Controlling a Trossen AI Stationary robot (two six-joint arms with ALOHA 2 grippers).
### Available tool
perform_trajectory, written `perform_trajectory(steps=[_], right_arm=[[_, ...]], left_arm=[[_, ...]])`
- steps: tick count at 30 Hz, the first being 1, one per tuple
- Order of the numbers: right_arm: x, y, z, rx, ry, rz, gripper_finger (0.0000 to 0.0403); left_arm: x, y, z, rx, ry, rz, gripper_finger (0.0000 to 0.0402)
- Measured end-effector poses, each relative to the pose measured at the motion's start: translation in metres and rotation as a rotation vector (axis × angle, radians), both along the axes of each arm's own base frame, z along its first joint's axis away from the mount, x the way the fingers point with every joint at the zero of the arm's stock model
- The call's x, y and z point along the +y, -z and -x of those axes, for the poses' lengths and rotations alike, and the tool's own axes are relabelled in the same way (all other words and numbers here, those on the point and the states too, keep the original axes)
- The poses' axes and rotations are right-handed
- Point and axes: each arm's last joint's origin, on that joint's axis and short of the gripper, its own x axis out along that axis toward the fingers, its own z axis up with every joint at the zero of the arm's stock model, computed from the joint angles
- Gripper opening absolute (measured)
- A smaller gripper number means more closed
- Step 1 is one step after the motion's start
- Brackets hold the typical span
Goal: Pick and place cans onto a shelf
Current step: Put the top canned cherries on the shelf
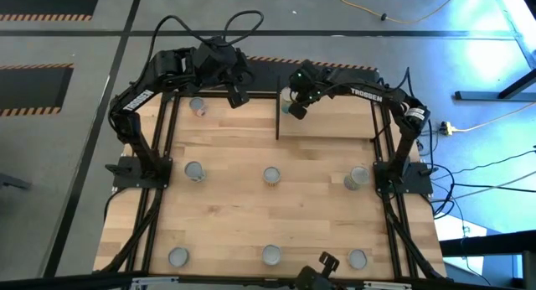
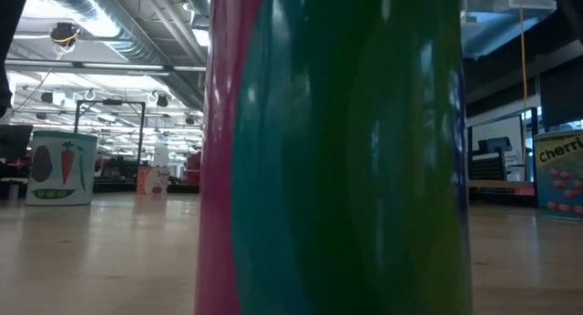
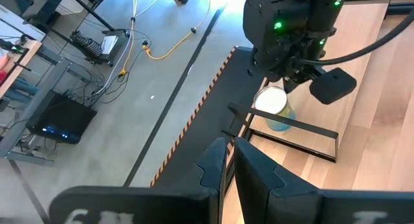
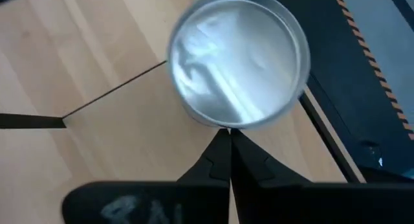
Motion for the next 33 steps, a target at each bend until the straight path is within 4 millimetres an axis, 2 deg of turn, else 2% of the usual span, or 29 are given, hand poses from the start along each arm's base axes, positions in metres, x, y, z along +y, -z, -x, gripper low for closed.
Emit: perform_trajectory(steps=[5,10,14,20,33], right_arm=[[0.008,0.002,0.008,0.047,-0.04,-0.117,0.0],[0.022,0.0,0.002,-0.024,-0.206,-0.241,0.0],[0.023,-0.003,-0.008,-0.104,-0.24,-0.199,0.0],[0.018,-0.005,-0.011,-0.103,-0.198,-0.095,0.0],[0.005,-0.005,-0.007,-0.119,-0.16,-0.068,0.0]], left_arm=[[0.0,0.0,0.0,0.0,-0.001,0.0,0.0025],[0.0,0.0,0.0,0.0,-0.001,0.0,0.0025],[0.0,0.0,0.0,-0.001,-0.001,-0.001,0.0025],[0.0,0.0,0.0,-0.001,-0.001,-0.001,0.0025],[0.0,0.0,0.0,-0.001,-0.001,-0.001,0.0025]])
